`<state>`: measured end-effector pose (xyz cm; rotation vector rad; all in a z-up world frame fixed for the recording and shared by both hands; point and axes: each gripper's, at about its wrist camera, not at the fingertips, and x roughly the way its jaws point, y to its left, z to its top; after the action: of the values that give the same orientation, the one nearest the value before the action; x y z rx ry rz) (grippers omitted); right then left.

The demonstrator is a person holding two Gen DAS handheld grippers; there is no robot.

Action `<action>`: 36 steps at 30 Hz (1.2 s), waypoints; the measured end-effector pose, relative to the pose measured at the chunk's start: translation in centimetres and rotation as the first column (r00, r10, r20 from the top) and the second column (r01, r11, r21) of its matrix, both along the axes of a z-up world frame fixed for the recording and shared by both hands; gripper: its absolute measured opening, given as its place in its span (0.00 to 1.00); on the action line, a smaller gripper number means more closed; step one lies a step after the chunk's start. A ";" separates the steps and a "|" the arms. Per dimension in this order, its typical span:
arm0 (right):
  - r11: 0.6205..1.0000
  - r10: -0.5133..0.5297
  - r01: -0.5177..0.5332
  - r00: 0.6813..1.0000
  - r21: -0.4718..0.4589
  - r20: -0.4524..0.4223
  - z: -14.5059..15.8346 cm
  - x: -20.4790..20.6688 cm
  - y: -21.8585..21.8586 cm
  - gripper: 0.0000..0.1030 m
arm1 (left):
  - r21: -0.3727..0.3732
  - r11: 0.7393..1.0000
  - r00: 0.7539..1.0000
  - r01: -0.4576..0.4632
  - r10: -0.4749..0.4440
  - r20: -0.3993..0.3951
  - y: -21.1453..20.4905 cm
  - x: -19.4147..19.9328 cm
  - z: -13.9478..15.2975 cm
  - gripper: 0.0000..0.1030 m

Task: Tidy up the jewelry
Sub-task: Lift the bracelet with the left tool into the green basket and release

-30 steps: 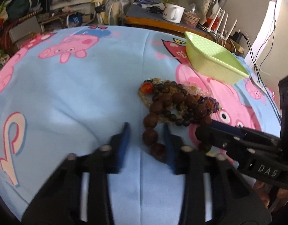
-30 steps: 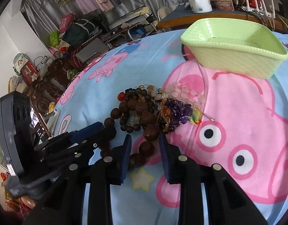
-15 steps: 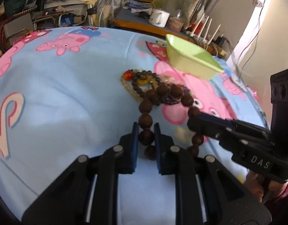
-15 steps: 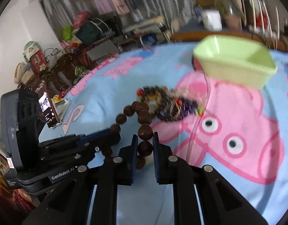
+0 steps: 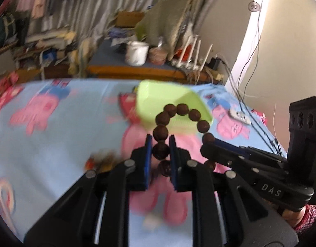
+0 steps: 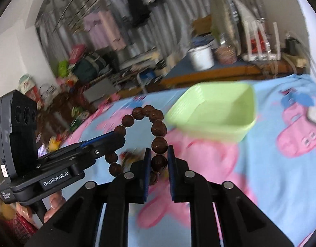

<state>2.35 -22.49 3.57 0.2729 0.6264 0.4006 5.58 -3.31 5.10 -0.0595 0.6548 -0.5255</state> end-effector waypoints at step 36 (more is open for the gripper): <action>0.993 -0.065 0.077 0.988 0.089 -0.137 -3.9 2.6 -3.5 0.11 | -0.007 0.982 0.964 -0.190 0.185 -0.188 10.0 3.7 -4.6 0.18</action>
<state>4.99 -26.00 -0.33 0.4136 0.7285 0.3455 9.31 6.72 0.53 -0.1946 0.8173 -0.3472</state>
